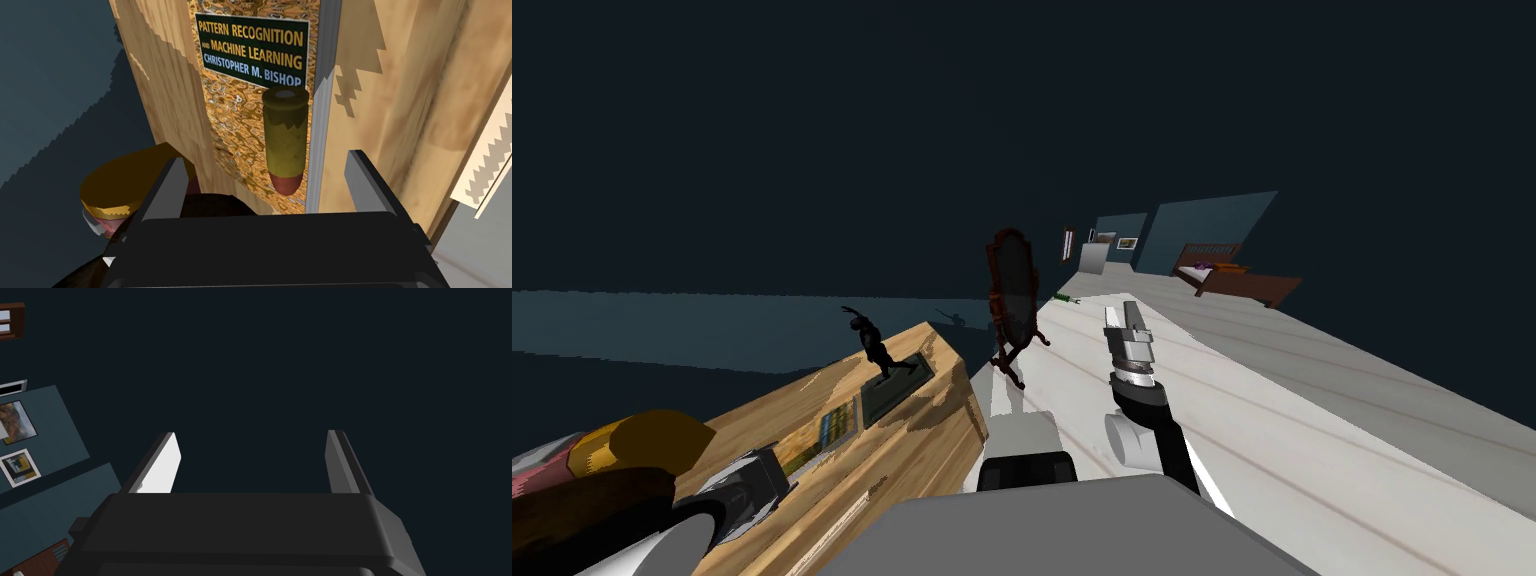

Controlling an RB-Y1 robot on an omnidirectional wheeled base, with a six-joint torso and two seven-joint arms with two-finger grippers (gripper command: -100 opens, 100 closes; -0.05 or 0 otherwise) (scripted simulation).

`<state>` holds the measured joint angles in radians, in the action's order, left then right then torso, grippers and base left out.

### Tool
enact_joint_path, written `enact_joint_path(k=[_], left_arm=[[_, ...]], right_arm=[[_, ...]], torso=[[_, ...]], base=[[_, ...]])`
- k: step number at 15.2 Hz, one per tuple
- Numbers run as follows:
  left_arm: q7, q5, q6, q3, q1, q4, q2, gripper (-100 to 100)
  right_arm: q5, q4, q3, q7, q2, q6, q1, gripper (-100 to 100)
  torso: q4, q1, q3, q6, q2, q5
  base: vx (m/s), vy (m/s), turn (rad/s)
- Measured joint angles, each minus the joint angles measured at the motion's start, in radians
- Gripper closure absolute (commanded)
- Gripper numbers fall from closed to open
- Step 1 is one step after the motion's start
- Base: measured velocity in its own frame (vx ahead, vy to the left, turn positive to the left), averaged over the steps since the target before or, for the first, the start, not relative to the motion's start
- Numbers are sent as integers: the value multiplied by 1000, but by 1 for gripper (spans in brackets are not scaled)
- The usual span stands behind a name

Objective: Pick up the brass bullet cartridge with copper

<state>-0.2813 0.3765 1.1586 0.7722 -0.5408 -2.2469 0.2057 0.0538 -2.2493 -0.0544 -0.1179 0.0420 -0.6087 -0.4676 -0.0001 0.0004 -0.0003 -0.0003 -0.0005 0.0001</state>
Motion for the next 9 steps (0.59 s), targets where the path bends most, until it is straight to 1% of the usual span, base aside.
enact_joint_path(k=[3, 4, 6, 9], left_arm=[[7, -12, -32, -12, 11, 42, -2, -100], [9, -12, -38, -13, 12, 45, -2, 100], [9, -12, -37, -14, 11, 46, -4, 100], [9, -12, -38, -12, 12, 44, -2, 100]], right_arm=[[0, 0, 0, 0, 0, 0, 0, 0], [0, 0, 0, 0, 0, 0, 0, 0], [0, 0, 0, 0, 0, 0, 0, 0], [0, 0, 0, 0, 0, 0, 0, 0]], torso=[[0, 2, -1, 0, -2, 0], [0, 2, -1, 0, -2, 0], [0, 1, 0, 0, -1, -1], [0, 1, -1, 0, -1, 1]], base=[[26, 31, -3], [6, 9, -2], [0, 0, 0], [-4, -4, -2]])
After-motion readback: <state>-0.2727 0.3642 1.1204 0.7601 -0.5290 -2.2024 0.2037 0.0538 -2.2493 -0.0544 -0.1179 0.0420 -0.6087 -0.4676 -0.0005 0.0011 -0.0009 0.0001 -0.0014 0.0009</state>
